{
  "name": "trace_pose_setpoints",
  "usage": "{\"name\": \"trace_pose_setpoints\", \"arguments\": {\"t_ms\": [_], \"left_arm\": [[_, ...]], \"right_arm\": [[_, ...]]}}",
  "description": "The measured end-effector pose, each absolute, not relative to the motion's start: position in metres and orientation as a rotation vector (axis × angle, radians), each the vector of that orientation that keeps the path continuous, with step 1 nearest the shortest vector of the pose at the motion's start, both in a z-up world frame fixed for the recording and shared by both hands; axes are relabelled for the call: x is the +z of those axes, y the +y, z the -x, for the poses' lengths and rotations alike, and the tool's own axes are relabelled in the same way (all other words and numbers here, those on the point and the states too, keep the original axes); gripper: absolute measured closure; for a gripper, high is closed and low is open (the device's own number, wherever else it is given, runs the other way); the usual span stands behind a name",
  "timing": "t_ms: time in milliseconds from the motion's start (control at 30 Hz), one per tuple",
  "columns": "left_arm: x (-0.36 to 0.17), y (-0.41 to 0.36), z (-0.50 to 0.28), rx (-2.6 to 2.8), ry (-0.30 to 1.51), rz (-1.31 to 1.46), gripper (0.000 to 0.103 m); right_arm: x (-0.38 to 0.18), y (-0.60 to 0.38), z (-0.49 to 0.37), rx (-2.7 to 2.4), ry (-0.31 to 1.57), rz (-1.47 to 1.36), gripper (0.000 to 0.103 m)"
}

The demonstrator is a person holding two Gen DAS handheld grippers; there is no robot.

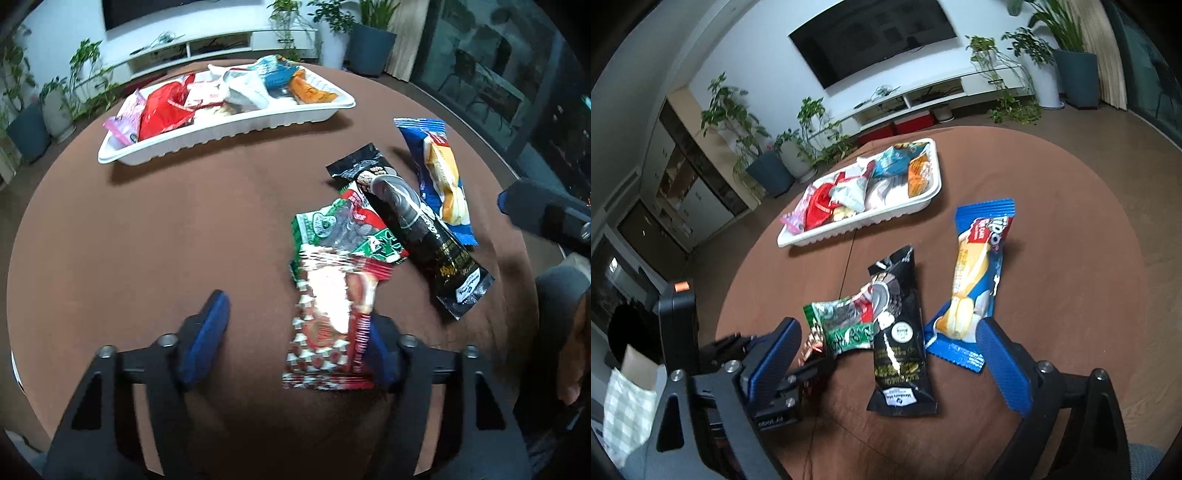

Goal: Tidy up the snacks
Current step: 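Grasp the brown patterned packet with the left tool while the right tool grasps the black pouch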

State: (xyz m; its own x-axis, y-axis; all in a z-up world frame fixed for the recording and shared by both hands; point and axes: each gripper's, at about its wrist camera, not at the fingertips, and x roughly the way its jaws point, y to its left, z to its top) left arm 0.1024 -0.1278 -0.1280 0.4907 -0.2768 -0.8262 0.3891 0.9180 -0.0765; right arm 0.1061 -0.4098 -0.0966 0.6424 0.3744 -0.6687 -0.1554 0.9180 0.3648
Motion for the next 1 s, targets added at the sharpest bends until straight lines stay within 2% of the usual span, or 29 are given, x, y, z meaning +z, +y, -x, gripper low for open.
{"name": "trace_pose_setpoints", "arguments": {"t_ms": [33, 67, 100, 167, 333, 400, 467, 767, 1000], "left_arm": [[-0.127, -0.126, -0.102, -0.413, 0.976, -0.113, 0.058], [-0.126, -0.124, -0.103, -0.428, 0.977, -0.095, 0.072], [-0.125, -0.123, -0.102, -0.433, 0.978, -0.092, 0.075], [-0.125, -0.121, -0.1, -0.44, 0.974, -0.101, 0.075], [-0.126, -0.111, -0.091, -0.467, 0.97, -0.09, 0.075], [-0.126, -0.106, -0.088, -0.48, 0.971, -0.077, 0.079], [-0.126, -0.102, -0.087, -0.494, 0.973, -0.055, 0.082], [-0.127, -0.082, -0.079, -0.521, 0.969, 0.024, 0.083], [-0.125, -0.066, -0.073, -0.54, 0.963, 0.098, 0.084]], "right_arm": [[-0.098, -0.408, -0.106, 0.307, 0.827, -0.273, 0.011], [-0.099, -0.404, -0.106, 0.306, 0.839, -0.251, 0.013], [-0.1, -0.402, -0.105, 0.308, 0.847, -0.239, 0.014], [-0.102, -0.398, -0.104, 0.311, 0.863, -0.212, 0.017], [-0.105, -0.395, -0.101, 0.307, 0.878, -0.197, 0.017], [-0.106, -0.394, -0.101, 0.305, 0.892, -0.19, 0.018], [-0.109, -0.391, -0.102, 0.312, 0.91, -0.182, 0.025], [-0.112, -0.383, -0.106, 0.338, 0.953, -0.149, 0.036], [-0.114, -0.378, -0.12, 0.366, 1.0, -0.142, 0.04]]}}
